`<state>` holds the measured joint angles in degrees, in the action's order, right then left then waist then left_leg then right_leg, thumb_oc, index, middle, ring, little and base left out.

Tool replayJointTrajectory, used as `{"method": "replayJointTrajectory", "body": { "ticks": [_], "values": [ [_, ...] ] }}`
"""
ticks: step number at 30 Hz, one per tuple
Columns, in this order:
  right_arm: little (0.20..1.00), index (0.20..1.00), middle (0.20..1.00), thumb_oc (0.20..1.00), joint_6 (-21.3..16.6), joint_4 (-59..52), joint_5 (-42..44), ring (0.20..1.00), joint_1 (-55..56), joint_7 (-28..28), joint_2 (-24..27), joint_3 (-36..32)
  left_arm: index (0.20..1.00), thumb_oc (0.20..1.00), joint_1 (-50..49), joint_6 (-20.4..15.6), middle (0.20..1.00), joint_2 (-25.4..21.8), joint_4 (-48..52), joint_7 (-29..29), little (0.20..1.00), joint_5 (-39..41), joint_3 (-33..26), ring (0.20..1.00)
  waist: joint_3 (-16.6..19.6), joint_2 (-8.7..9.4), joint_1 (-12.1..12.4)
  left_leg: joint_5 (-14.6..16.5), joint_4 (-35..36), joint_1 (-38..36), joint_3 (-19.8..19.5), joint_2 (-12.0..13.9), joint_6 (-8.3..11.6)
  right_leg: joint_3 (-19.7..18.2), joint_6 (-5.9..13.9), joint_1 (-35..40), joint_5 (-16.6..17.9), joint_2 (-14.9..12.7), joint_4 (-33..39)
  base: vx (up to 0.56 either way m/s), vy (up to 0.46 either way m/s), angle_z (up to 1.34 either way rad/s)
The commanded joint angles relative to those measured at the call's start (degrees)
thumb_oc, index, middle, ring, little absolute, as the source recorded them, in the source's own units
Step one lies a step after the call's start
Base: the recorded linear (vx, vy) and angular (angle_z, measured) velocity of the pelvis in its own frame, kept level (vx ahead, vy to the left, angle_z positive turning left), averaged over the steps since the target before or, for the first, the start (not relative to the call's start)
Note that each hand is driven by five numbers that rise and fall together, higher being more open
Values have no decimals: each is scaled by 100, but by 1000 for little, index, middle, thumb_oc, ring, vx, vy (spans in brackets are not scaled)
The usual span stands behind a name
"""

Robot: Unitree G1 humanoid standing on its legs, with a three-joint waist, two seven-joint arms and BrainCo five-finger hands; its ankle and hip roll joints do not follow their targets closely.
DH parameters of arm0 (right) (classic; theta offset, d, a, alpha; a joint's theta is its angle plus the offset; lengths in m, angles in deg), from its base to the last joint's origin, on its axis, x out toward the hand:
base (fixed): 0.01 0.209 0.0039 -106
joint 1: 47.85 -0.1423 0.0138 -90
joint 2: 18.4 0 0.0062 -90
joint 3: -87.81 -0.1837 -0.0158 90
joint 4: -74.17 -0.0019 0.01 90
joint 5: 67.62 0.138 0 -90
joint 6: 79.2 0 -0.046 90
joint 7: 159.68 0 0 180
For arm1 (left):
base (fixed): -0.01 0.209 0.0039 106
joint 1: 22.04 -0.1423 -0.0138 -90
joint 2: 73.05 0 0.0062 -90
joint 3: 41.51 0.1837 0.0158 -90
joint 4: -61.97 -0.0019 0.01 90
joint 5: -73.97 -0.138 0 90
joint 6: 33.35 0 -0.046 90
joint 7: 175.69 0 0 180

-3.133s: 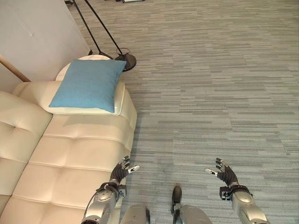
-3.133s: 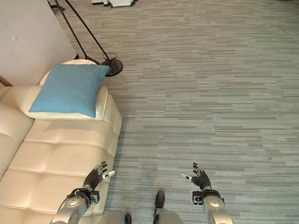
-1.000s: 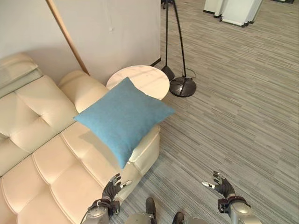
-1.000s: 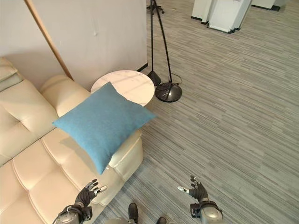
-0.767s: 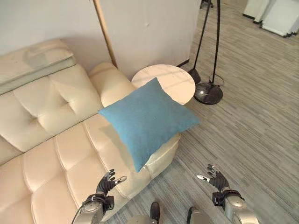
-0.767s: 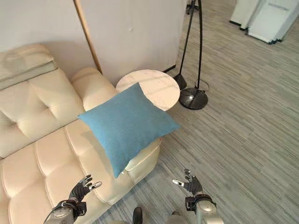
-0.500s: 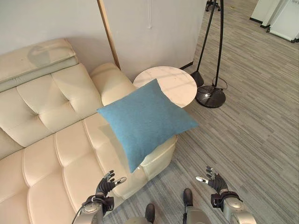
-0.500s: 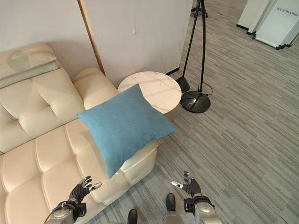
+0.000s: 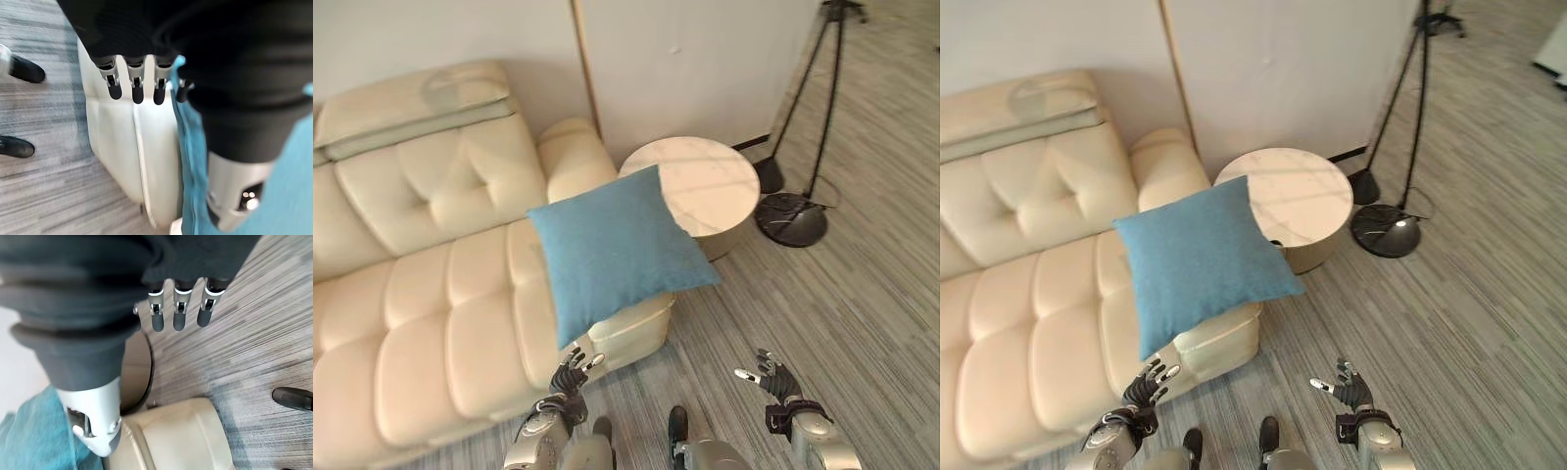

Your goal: Pick up all the scattered cushions and arrange them neatly on the sofa.

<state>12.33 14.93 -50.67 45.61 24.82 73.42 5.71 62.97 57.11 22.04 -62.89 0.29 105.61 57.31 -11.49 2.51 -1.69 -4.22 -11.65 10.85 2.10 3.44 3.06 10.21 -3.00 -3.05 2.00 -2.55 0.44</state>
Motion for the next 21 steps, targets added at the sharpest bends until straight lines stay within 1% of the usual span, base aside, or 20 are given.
{"method": "replayJointTrajectory", "body": {
  "ticks": [1,2,4,5,6,7,8,10,12,13,14,15,16,17,18,21],
  "values": [
    [1000,1000,1000,1000,-265,-348,122,1000,125,60,136,-59,1000,1000,-82,-136,1000,-195,163,1,1000,49,-113,1000,193,-34,0,275,448,-11,161,271,19,-291,654,316,-861,-246,-243,233,89,64],
    [1000,1000,1000,1000,-249,-362,100,1000,117,82,140,-60,1000,1000,-81,-125,1000,-205,145,-24,1000,38,-137,1000,191,-61,38,132,715,60,265,340,51,-233,654,396,-916,-240,-216,137,66,63],
    [1000,1000,1000,1000,-240,-351,48,1000,90,181,137,-50,1000,1000,-36,-156,1000,-218,41,-121,1000,10,-217,1000,173,-66,96,-11,1090,317,555,437,113,-81,685,551,-1013,-264,-157,215,125,42],
    [1000,1000,1000,1000,-222,-367,36,1000,83,201,138,-46,1000,1000,-38,-176,1000,-235,31,-142,1000,10,-250,1000,173,-64,135,-44,1164,379,601,457,136,-76,705,621,-1024,-271,-138,250,187,30],
    [1000,1000,1000,1000,-233,-412,25,1000,96,168,115,-30,1000,1000,-109,-203,1000,-242,26,-137,1000,37,-322,1000,228,-137,173,-51,1396,247,581,471,143,-88,762,710,-1071,-251,-137,268,218,30],
    [1000,1000,1000,1000,-219,-441,-13,1000,141,156,100,-60,1000,1000,-146,-198,1000,-251,23,-139,1000,5,-335,1000,281,-182,170,-225,1361,229,523,474,154,-64,793,793,-1100,-243,-125,294,273,5],
    [1000,1000,1000,1000,-234,-461,-52,1000,147,158,102,-77,1000,1000,-179,-206,1000,-246,51,-120,1000,13,-341,1000,333,-185,186,-266,1278,247,470,412,144,-92,823,834,-1089,-295,-135,279,278,-15],
    [1000,1000,1000,1000,-195,-403,-92,1000,139,117,51,-116,1000,1000,-211,-197,1000,-292,48,-76,1000,-33,-355,1000,389,-126,200,-166,1173,156,478,286,51,-205,894,815,-1088,-461,-361,269,294,-17],
    [1000,1000,1000,1000,-173,-343,-120,1000,158,73,-18,-141,1000,1000,-189,-148,1000,-390,53,-13,1000,-142,-344,1000,366,-52,208,4,1072,39,519,166,-104,-303,1022,565,-974,-610,-1136,214,328,-24],
    [1000,1000,1000,1000,-131,-313,-152,1000,182,45,-58,-129,1000,1000,-173,-120,1000,-492,133,0,1000,-210,-328,1000,268,-19,159,130,1084,-158,528,54,-257,-442,1110,173,-637,-725,-1978,114,251,-23],
    [1000,1000,1000,1000,-131,-312,-152,1000,181,45,-57,-130,1000,1000,-171,-120,1000,-491,133,-1,1000,-210,-328,1000,282,-29,166,125,1082,-139,531,66,-256,-447,1107,155,-622,-713,-1969,118,263,-13],
    [1000,1000,1000,1000,-131,-308,-132,1000,245,54,-145,-145,1000,1000,-129,-115,1000,-557,97,-2,1000,-280,-313,1000,212,-36,71,224,1114,-248,491,8,-349,-664,1153,-205,-282,-718,-2582,61,118,14],
    [1000,1000,1000,1000,-130,-310,-133,1000,246,54,-146,-145,1000,1000,-130,-115,1000,-557,97,-1,1000,-280,-313,1000,216,-30,77,225,1114,-245,499,5,-350,-674,1154,-219,-289,-722,-2598,100,153,26],
    [1000,1000,1000,1000,-130,-269,-107,1000,272,57,-182,-152,1000,1000,-131,-115,1000,-560,107,3,1000,-290,-316,1000,209,-48,52,257,1155,-322,479,0,-374,-775,1122,-338,-279,-698,-2724,96,73,35],
    [1000,1000,1000,1000,-146,-235,-73,1000,285,70,-213,-167,1000,1000,-127,-133,1000,-556,109,-1,1000,-284,-313,1000,204,-61,16,288,1221,-415,460,-17,-372,-804,1083,-418,-322,-680,-2658,160,79,20],
    [1000,1000,1000,1000,-147,-129,-12,1000,218,64,-240,-195,1000,1000,-90,-155,1000,-575,141,30,1000,-308,-318,1000,181,-79,-46,375,1265,-547,407,-11,-322,-687,1062,-463,-478,-741,-1867,159,-11,8]
  ]
}}
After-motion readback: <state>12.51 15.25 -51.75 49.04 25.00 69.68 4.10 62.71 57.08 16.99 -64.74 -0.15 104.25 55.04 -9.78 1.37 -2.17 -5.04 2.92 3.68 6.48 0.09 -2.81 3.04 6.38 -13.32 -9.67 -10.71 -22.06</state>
